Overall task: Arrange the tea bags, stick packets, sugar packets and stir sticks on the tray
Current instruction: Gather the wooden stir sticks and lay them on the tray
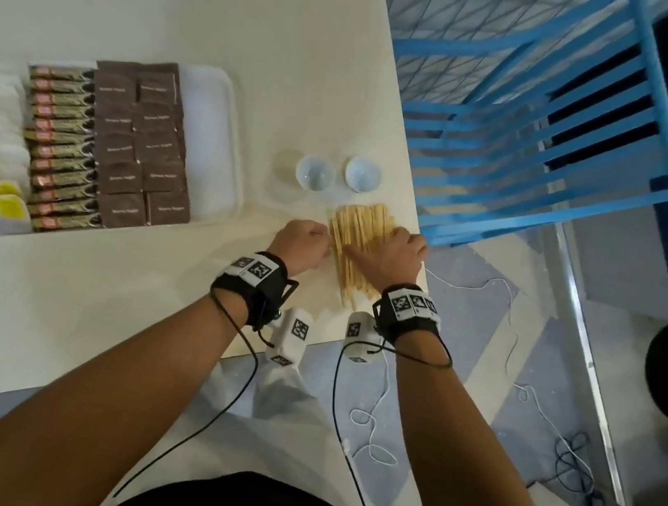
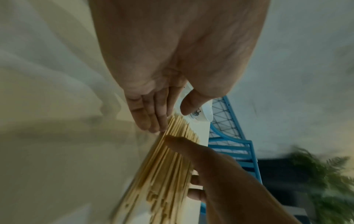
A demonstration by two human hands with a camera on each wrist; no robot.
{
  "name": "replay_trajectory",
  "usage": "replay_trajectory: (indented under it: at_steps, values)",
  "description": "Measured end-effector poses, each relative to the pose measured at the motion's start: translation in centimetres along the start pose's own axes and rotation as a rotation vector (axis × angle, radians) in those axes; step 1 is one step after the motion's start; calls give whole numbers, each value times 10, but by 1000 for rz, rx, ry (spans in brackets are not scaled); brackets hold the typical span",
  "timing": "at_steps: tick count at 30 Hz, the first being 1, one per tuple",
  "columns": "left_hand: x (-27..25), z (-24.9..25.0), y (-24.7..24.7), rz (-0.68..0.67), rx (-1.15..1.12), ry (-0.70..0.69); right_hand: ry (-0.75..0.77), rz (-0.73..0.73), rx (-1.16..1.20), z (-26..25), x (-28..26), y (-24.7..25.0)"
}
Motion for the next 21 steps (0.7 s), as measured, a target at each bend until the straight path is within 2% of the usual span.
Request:
replay_trajectory:
  at_steps: [4,8,15,21]
  values:
    - [7,2,-5,67,8,49,185,-19,-32,-23,-8,-11]
    - [6,-1,-6,109,-18,71,276,-3,-2,-33,-24,-20]
    - [2,-5,-13,152,-110,81,300,-51,-8,-40,-36,-36]
    - [-1,-4,-14,116,-138,129,337,-65,-76,-49,-38,-37]
Point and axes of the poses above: each hand's wrist, its own x-axis towards the middle knuckle, its own y-axis out of the back of the hand, z = x × y, the point moved 9 cm from there along x, towards the middle knuckle
